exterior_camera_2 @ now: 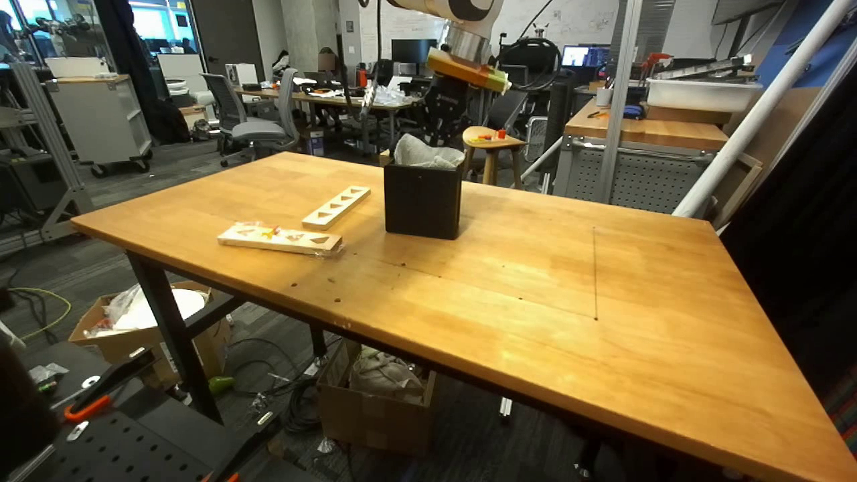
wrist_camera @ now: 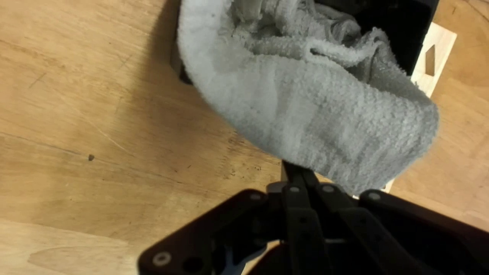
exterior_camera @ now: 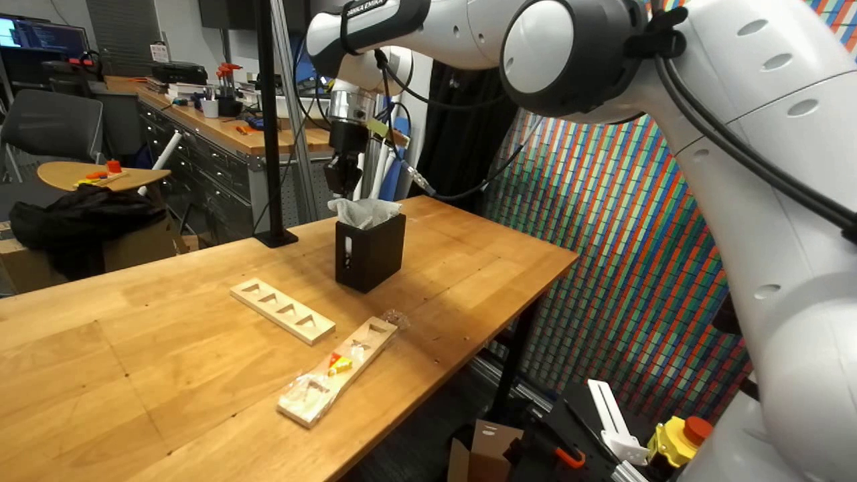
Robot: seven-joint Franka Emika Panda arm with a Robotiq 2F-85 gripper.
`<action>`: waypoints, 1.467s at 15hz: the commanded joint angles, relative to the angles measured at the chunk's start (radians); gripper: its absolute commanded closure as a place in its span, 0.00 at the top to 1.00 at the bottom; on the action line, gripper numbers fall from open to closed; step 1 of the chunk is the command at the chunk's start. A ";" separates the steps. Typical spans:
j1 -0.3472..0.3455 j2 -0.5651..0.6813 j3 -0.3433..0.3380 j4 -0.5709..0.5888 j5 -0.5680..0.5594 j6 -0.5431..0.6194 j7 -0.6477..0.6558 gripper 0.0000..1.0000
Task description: Put the white towel in the black box
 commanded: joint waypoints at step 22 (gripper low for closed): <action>-0.027 -0.322 -0.001 -0.479 0.080 0.187 0.060 0.03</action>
